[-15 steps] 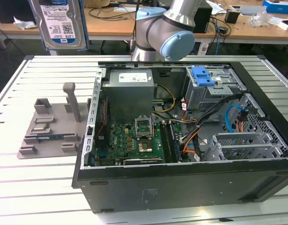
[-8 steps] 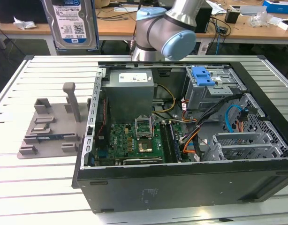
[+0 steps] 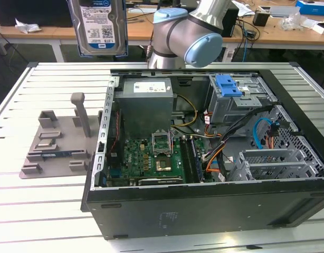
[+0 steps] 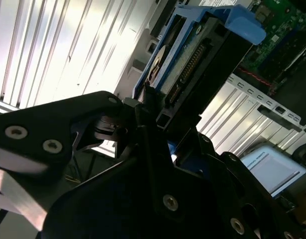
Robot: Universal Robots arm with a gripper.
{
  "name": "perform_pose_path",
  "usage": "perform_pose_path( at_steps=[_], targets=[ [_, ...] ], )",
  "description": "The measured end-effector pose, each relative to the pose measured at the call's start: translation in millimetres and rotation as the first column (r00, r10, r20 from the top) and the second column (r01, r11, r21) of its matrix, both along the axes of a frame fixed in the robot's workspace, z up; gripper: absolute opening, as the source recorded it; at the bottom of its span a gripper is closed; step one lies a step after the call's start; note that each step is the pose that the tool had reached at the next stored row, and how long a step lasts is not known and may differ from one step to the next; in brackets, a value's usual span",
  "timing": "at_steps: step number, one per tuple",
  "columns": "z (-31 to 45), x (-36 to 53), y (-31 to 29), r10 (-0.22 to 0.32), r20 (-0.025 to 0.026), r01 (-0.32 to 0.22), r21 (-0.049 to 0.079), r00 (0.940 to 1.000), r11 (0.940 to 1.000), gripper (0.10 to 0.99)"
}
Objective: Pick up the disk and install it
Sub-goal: 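Pick up the disk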
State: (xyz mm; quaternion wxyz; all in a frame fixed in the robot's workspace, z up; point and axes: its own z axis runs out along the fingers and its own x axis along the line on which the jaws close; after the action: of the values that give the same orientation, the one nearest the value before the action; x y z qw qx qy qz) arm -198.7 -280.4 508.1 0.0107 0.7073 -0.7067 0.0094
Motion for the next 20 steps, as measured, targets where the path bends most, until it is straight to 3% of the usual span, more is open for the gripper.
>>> perform_pose_path(
  at_steps=[20],
  targets=[
    [0.0, 85.9, 0.0, 0.000, 0.0000, 0.000, 0.000, 1.0000, 1.0000, 0.365]
  ],
)
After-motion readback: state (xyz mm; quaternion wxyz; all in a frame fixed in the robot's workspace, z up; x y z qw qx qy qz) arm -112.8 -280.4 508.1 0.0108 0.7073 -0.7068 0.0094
